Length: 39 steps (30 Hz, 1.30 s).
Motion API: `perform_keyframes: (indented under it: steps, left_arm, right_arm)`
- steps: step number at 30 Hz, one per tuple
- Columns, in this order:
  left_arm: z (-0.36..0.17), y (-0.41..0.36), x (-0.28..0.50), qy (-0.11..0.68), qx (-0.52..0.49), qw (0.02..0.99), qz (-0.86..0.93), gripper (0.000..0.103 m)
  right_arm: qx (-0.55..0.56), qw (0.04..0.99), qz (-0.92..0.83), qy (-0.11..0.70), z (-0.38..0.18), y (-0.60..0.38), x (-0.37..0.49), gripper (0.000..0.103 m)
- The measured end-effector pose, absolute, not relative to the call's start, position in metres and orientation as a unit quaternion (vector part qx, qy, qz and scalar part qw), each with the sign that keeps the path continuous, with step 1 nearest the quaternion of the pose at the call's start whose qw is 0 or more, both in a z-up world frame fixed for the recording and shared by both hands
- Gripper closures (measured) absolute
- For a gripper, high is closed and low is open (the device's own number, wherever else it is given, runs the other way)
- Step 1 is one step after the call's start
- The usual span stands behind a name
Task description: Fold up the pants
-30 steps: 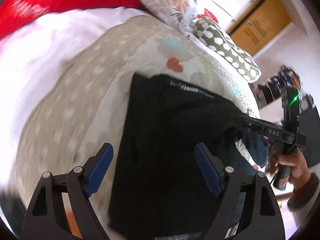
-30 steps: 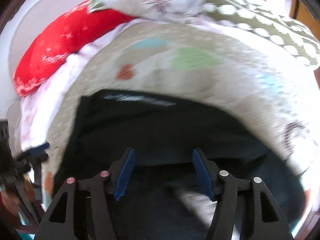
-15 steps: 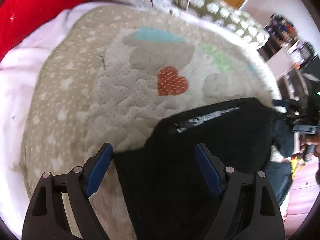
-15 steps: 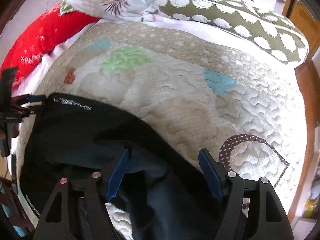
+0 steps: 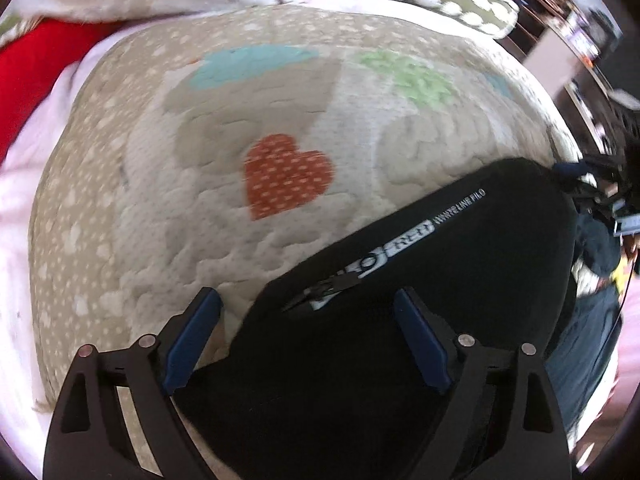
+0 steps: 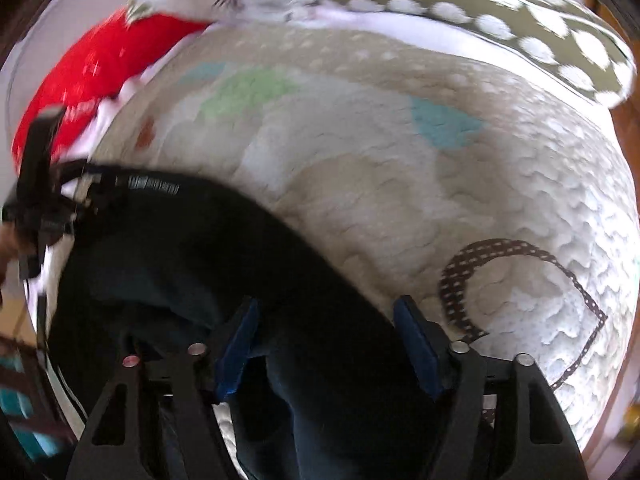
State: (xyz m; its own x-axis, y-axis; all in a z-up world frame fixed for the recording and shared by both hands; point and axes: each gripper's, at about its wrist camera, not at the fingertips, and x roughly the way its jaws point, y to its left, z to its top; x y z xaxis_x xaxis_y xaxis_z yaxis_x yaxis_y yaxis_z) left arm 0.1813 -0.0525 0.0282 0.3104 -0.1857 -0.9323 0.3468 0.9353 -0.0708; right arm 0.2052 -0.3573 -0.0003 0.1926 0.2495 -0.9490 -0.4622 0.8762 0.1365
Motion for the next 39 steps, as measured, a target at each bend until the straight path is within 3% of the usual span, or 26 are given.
perform_keyframes:
  steps: [1,2,3,5,6,7,8,16,20,23,28,32,37,38,39]
  left_arm:
    - [0.029,-0.055,0.182,0.560,0.079,0.807,-0.168,0.014]
    - [0.029,-0.058,0.182,0.554,0.089,0.810,-0.169,0.015]
    - [0.030,-0.059,0.182,0.549,0.092,0.813,-0.171,0.023]
    - [0.036,-0.062,0.182,0.542,0.088,0.816,-0.183,0.048]
    - [0.040,-0.063,0.183,0.539,0.092,0.818,-0.181,0.072]
    - [0.043,-0.062,0.184,0.539,0.089,0.817,-0.187,0.085]
    - [0.049,-0.060,0.183,0.539,0.081,0.815,-0.196,0.092]
    - [0.134,-0.055,0.121,0.463,0.063,0.851,-0.242,0.094]
    - [0.156,-0.047,0.063,0.450,0.038,0.855,-0.254,0.095]
    - [0.155,-0.045,0.016,0.465,0.025,0.847,-0.258,0.095]
    - [0.105,-0.049,-0.047,0.533,0.005,0.810,-0.243,0.095]
    - [0.067,-0.049,-0.066,0.570,-0.028,0.793,-0.213,0.095]
    - [0.062,-0.044,-0.071,0.573,-0.087,0.794,-0.185,0.093]
    - [0.065,-0.044,-0.073,0.572,-0.093,0.793,-0.186,0.094]
    - [0.073,-0.044,-0.079,0.568,-0.094,0.796,-0.190,0.092]
  right_arm:
    - [-0.090,0.769,0.225,0.592,0.000,-0.358,0.206,0.075]
    - [-0.083,0.771,0.219,0.592,0.001,-0.359,0.208,0.088]
    - [-0.075,0.772,0.217,0.592,0.005,-0.360,0.209,0.098]
    - [-0.101,0.783,0.215,0.574,0.017,-0.356,0.203,0.099]
    - [-0.114,0.789,0.214,0.565,0.023,-0.355,0.200,0.099]
    - [-0.124,0.796,0.213,0.553,0.034,-0.354,0.195,0.099]
    - [-0.123,0.802,0.215,0.543,0.043,-0.354,0.192,0.099]
    - [-0.128,0.850,0.247,0.448,0.159,-0.368,0.104,0.100]
    - [-0.132,0.830,0.278,0.465,0.176,-0.376,0.028,0.102]
    - [-0.119,0.803,0.289,0.507,0.157,-0.380,-0.017,0.102]
    - [-0.055,0.760,0.273,0.588,0.087,-0.393,-0.058,0.102]
    - [0.007,0.726,0.258,0.637,0.036,-0.397,-0.066,0.101]
    - [0.029,0.705,0.218,0.674,0.011,-0.401,-0.075,0.096]
    - [0.038,0.713,0.210,0.668,0.019,-0.405,-0.077,0.093]
    - [0.050,0.721,0.206,0.659,0.025,-0.410,-0.078,0.080]
